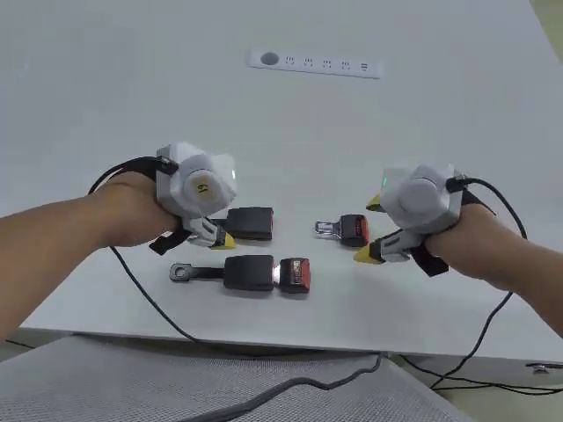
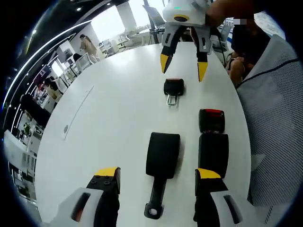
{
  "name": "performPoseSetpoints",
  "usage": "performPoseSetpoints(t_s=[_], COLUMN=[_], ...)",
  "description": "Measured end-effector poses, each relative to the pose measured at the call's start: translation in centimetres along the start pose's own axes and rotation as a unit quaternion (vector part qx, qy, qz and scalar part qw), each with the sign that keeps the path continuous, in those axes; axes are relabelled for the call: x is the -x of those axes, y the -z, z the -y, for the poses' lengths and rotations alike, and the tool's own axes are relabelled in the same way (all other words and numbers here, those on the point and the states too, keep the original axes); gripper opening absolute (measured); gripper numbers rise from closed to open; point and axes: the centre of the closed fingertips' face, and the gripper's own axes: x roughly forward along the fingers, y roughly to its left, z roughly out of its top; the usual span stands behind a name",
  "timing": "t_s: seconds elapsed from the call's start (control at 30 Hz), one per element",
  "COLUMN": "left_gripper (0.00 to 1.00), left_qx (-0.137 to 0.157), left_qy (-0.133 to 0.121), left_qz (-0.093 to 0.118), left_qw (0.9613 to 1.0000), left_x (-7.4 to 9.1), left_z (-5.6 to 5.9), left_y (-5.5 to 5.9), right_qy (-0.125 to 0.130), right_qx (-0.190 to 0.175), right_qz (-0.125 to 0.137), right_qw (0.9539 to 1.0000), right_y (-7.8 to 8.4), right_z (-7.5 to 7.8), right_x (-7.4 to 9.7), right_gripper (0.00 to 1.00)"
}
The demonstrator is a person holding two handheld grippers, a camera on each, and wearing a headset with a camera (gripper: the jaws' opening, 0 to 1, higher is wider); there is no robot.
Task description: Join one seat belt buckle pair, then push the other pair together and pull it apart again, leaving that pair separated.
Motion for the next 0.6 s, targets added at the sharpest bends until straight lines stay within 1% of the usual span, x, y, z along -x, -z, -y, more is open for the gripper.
performPoseSetpoints(t_s=[0.03, 0.07, 0.1, 0.13, 0.17, 0.2, 0.23, 0.27, 0.3, 0.33, 0.4, 0.43, 0.47, 0.5, 0.53, 0.57, 0.6], left_gripper=[0.68, 0.69, 0.71, 0.72, 0.74, 0.75, 0.79, 0.82, 0.86, 0.90, 0.92, 0.93, 0.94, 0.96, 0.97, 0.98, 1.00], left_qx=[0.011, 0.016, 0.035, 0.043, 0.047, 0.056, 0.060, 0.068, 0.077, 0.092, 0.114, 0.119, 0.124, 0.126, 0.126, 0.127, 0.136], left_qy=[-0.003, -0.004, -0.010, -0.011, -0.012, -0.020, -0.021, -0.028, -0.038, -0.041, -0.041, -0.033, -0.034, -0.036, -0.035, -0.034, -0.035], left_qz=[0.006, 0.006, 0.010, 0.009, 0.008, 0.009, 0.008, 0.007, 0.006, 0.004, 0.010, 0.016, 0.018, 0.016, 0.015, 0.015, 0.017], left_qw=[0.9999, 0.9998, 0.9993, 0.9990, 0.9988, 0.9982, 0.9980, 0.9973, 0.9963, 0.9949, 0.9926, 0.9922, 0.9915, 0.9913, 0.9914, 0.9912, 0.9899], left_x=[0.7, 1.1, 1.7, 2.0, 2.4, 3.2, 3.6, 3.7, 4.0, 4.3, 4.9, 5.4, 5.5, 5.7, 5.9, 6.0, 6.4], left_z=[0.2, 0.2, 0.3, 0.3, 0.3, 0.5, 0.7, 0.7, 0.6, 0.7, 1.2, 1.8, 1.9, 2.3, 2.6, 2.9, 3.1], left_y=[0.1, 0.4, 0.8, 1.3, 1.7, 2.2, 2.6, 3.1, 3.5, 4.3, 4.7, 4.9, 5.2, 5.7, 5.8, 6.0, 6.4], right_qy=[0.001, 0.002, 0.002, 0.003, 0.003, 0.005, 0.008, 0.008, 0.007, 0.008, 0.013, 0.014, 0.016, 0.020, 0.021, 0.026, 0.027], right_qx=[-0.005, -0.004, -0.003, -0.006, -0.013, -0.022, -0.035, -0.046, -0.048, -0.054, -0.067, -0.074, -0.083, -0.093, -0.095, -0.102, -0.103], right_qz=[0.001, 0.005, 0.007, 0.009, 0.013, 0.018, 0.022, 0.030, 0.032, 0.036, 0.048, 0.053, 0.059, 0.073, 0.076, 0.085, 0.091], right_qw=[1.0000, 1.0000, 1.0000, 0.9999, 0.9998, 0.9996, 0.9991, 0.9984, 0.9983, 0.9979, 0.9965, 0.9957, 0.9947, 0.9928, 0.9924, 0.9908, 0.9902], right_y=[0.1, 0.1, 0.3, 0.4, 0.5, 0.5, 0.5, 0.5, 0.6, 0.7, 0.7, 0.5, 0.4, 0.4, 0.4, 0.2, 0.1], right_z=[-0.5, -0.9, -1.2, -1.4, -1.9, -2.1, -2.3, -2.7, -2.9, -3.2, -3.5, -3.7, -3.9, -3.8, -3.7, -3.8, -4.0], right_x=[0.3, 0.5, 0.6, 0.6, 0.9, 1.1, 1.2, 1.3, 1.2, 1.4, 1.7, 2.1, 2.3, 2.2, 2.2, 2.4, 2.6], right_gripper=[0.53, 0.53, 0.53, 0.53, 0.53, 0.54, 0.55, 0.58, 0.59, 0.59, 0.61, 0.61, 0.62, 0.63, 0.65, 0.66, 0.68])
